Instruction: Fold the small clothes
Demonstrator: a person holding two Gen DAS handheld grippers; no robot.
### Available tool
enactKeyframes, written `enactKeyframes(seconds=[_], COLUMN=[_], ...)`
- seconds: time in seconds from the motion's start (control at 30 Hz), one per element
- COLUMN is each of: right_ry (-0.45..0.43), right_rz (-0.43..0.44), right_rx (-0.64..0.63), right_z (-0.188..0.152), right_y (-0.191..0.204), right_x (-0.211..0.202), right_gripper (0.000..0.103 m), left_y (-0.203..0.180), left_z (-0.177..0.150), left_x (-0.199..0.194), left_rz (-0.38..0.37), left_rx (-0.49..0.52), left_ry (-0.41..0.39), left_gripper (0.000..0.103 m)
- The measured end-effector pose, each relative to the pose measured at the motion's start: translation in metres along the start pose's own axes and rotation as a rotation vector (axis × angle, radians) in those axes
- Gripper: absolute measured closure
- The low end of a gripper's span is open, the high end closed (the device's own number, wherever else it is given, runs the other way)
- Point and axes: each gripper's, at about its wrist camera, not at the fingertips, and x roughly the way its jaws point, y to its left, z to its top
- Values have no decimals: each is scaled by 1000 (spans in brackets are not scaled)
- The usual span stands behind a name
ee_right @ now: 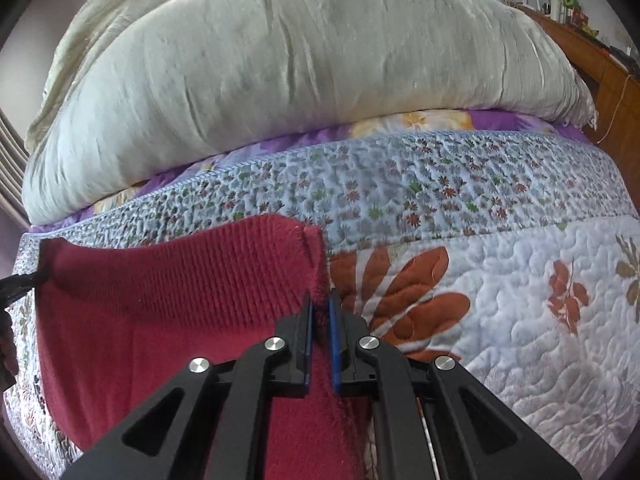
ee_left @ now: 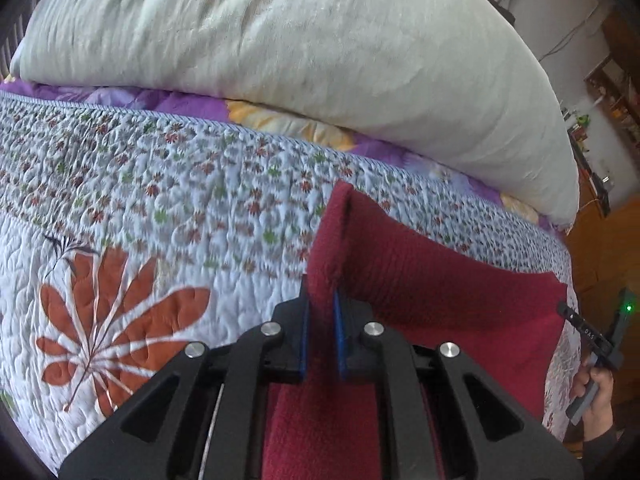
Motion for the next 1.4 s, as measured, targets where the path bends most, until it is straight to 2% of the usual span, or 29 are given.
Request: enactKeyframes(seconds=[0.33, 0.5, 0.6, 0.63, 0.67, 0.7, 0.73, 0.8, 0.83, 0.87, 0.9, 0.93, 0.97, 1.0, 1.03, 1.07, 1.1, 1.13, 1.17, 1.2, 1.23, 1.27, 1.33, 1.37, 1.4], right_ry=[66, 87, 122, 123, 115, 103, 66, 31, 37, 38, 52, 85, 108, 143, 159, 163, 160, 156, 149, 137, 115, 106, 122, 135, 156], right_rz=[-69, -69, -66, -66, -67, -69, -74, -17, 44, 81, 109, 130, 118, 70, 38, 12, 3, 19, 47, 75, 126, 183, 295, 319, 325], right_rx=[14, 36, 46, 49, 67, 91, 105, 116, 116, 109, 100, 94, 89, 80, 85, 90, 87, 101, 115, 116, 102, 89, 37, 10, -9], right_z=[-5, -9, -11, -10, -9, -8, -7, -8, -12, -16, -22, -29, -35, -42, -45, -47, -48, -47, -46, -47, -51, -55, -78, -89, -101], right_y=[-7, -11, -16, -17, -20, -22, -23, -21, -18, -14, -10, -6, -5, -7, -11, -15, -17, -18, -16, -12, -4, 6, 28, 37, 43], right_x=[55, 72, 82, 81, 77, 70, 58, 40, 34, 31, 31, 37, 43, 55, 63, 68, 68, 64, 57, 48, 33, 22, 4, 1, 4], right_gripper=[97, 97, 95, 91, 85, 82, 77, 77, 78, 78, 79, 80, 80, 83, 88, 100, 100, 97, 89, 87, 87, 87, 87, 89, 89], left_y=[29, 30, 31, 32, 31, 30, 22, 9, 0, -5, -7, -7, -2, 4, 16, 23, 27, 28, 29, 28, 23, 18, 9, 10, 20], left_z=[-8, -9, -10, -9, -7, -8, -8, -11, -15, -18, -23, -27, -32, -35, -39, -40, -39, -38, -37, -39, -44, -54, -81, -97, -110], left_x=[78, 88, 84, 76, 61, 45, 26, 14, 13, 18, 26, 40, 56, 68, 80, 83, 79, 72, 63, 45, 30, 15, -2, 0, 9], left_rz=[55, 57, 56, 71, 78, 63, 12, -77, -139, -169, -167, -127, -70, -26, 13, 28, 9, 1, -1, -23, -74, -155, -260, -257, -215], left_rx=[-71, -57, -58, -76, -85, -80, -56, -21, 2, 19, 31, 38, 28, 11, -17, -25, -42, -56, -57, -43, -28, -6, 60, 87, 90], left_ry=[115, 126, 128, 101, 57, 18, -31, -33, -14, 13, 43, 82, 124, 155, 178, 176, 169, 150, 129, 87, 61, 40, 33, 54, 95], left_gripper=[95, 94, 88, 82, 83, 81, 81, 81, 81, 80, 79, 79, 78, 80, 92, 97, 99, 98, 98, 92, 90, 90, 87, 87, 88])
